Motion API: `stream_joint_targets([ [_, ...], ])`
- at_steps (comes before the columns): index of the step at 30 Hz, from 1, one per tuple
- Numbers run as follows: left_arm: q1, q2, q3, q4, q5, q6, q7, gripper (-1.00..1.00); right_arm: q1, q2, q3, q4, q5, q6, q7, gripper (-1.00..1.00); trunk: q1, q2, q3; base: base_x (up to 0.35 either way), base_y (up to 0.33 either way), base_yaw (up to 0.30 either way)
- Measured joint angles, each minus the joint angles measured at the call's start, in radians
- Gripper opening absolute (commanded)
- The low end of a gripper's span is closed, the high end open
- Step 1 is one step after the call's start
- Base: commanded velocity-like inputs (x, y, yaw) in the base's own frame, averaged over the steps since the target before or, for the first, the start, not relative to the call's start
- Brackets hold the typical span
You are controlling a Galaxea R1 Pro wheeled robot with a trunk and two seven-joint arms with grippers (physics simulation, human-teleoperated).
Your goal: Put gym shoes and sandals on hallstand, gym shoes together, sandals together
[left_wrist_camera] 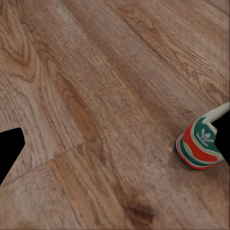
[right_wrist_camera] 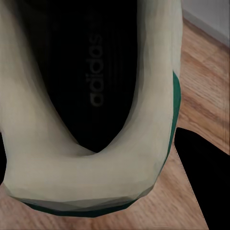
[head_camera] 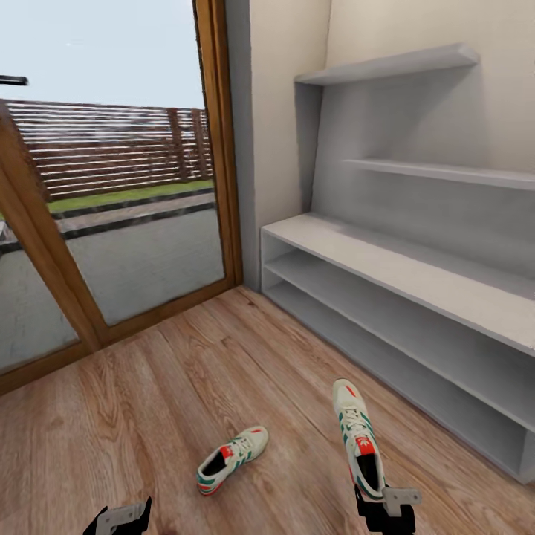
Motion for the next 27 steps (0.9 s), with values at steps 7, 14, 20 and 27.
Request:
stream_joint_targets([
  [7,0.0,0.0,0.0,0.0,0.0,0.0,0.0,1.0,0.0,0.0,0.001,0.0,0.001,0.0,0.0,-1.0,0.0,0.0,0.0,0.003,0.003,-0.018],
  [14,0.0,0.0,0.0,0.0,0.0,0.0,0.0,1.0,0.0,0.0,0.001,0.0,0.001,0.0,-0.001,-1.0,0.0,0.0,0.0,0.0,0.0,-0.112],
  [20,0.0,0.0,0.0,0.0,0.0,0.0,0.0,1.0,0.0,0.0,0.001,0.0,0.001,0.0,0.0,-1.0,0.0,0.0,0.0,0.0,0.0,-0.273],
  [27,0.0,0.0,0.0,0.0,0.0,0.0,0.0,1.0,0.0,0.0,0.001,0.0,0.001,0.0,0.0,-1.0,0.0,0.0,0.0,0.0,0.0,-0.296],
])
